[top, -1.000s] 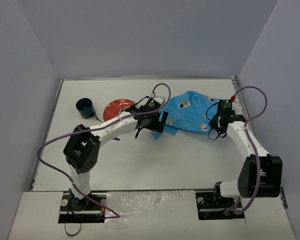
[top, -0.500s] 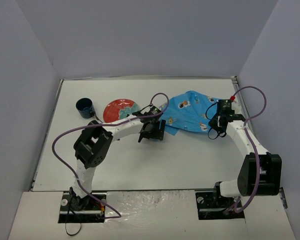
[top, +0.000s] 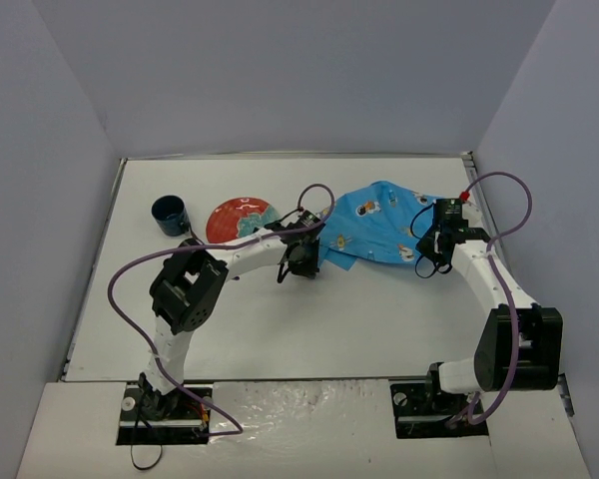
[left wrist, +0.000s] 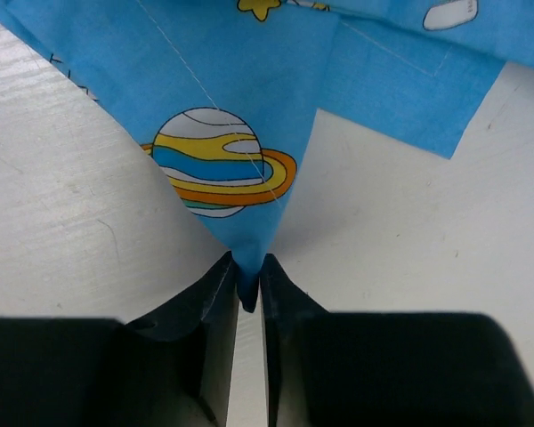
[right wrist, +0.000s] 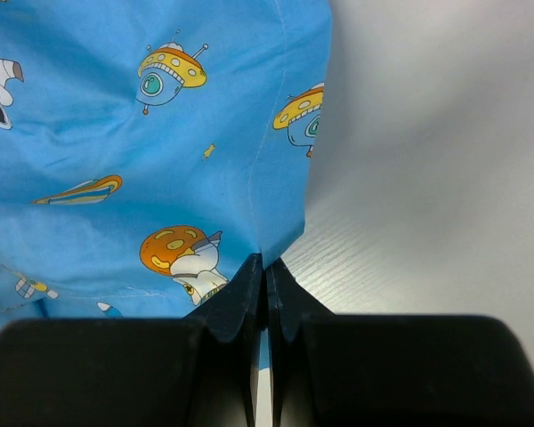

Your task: Set the dinner table for one person

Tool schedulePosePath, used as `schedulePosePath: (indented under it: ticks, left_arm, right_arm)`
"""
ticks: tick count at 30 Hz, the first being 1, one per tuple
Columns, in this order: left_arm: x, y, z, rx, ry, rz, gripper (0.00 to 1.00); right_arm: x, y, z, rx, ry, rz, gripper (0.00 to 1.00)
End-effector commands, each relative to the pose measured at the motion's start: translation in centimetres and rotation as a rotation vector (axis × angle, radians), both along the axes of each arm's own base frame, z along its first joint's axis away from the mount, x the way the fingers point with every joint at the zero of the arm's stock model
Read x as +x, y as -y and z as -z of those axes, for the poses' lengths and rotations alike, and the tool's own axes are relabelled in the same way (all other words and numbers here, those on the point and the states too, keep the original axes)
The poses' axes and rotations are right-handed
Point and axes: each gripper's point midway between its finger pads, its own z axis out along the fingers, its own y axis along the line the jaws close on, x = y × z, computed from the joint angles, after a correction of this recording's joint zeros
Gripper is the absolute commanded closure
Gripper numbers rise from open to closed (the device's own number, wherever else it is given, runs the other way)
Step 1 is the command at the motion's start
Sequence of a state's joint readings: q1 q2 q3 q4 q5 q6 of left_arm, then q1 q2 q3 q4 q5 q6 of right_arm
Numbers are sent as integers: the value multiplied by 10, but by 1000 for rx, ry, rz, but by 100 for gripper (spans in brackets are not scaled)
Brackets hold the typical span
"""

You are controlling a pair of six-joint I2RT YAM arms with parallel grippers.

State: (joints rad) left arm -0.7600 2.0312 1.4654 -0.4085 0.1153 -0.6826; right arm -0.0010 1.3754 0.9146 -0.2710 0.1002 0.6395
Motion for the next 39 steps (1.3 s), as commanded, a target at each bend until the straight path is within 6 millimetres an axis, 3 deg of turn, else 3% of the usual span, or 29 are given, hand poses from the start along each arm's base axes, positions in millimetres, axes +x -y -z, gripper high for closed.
schedulePosePath:
  ticks: [1, 3, 6, 8, 9, 10, 12, 17, 22, 26, 30, 34, 39]
  left_arm:
    - [23, -1, -36, -45, 85, -18, 100]
    - [32, -10, -48, -9, 123, 3, 100]
    - [53, -30, -86, 36, 224, 25, 100]
    - [66, -45, -121, 69, 316, 35, 100]
    - [76, -57, -139, 113, 375, 46, 100]
    - [77, -64, -146, 145, 399, 61, 100]
    - [85, -78, -184, 171, 488, 75, 100]
    - [96, -127, -264, 343, 701, 65, 100]
    - [94, -160, -329, 369, 808, -10, 100]
    - [85, -163, -356, 332, 849, -13, 100]
    - [84, -161, -360, 320, 856, -6, 100]
    - [97, -151, -354, 310, 854, 3, 100]
    - [140, -134, -359, 267, 896, -20, 100]
  right_arm:
    - [18, 8, -27, -28, 84, 27, 100]
    - [22, 9, -34, -32, 102, 25, 100]
    - [33, 16, -58, -47, 154, 35, 100]
    - [38, 25, -79, -73, 186, 52, 100]
    - [45, 31, -100, -90, 225, 61, 100]
    - [43, 34, -102, -104, 221, 64, 100]
    - [47, 47, -134, -140, 273, 99, 100]
    - [38, 68, -205, -207, 407, 162, 100]
    - [21, 81, -245, -267, 472, 183, 100]
    - [12, 82, -266, -278, 508, 177, 100]
    - [14, 77, -266, -258, 502, 154, 100]
    - [35, 73, -251, -225, 461, 123, 100]
    - [87, 75, -253, -226, 457, 84, 100]
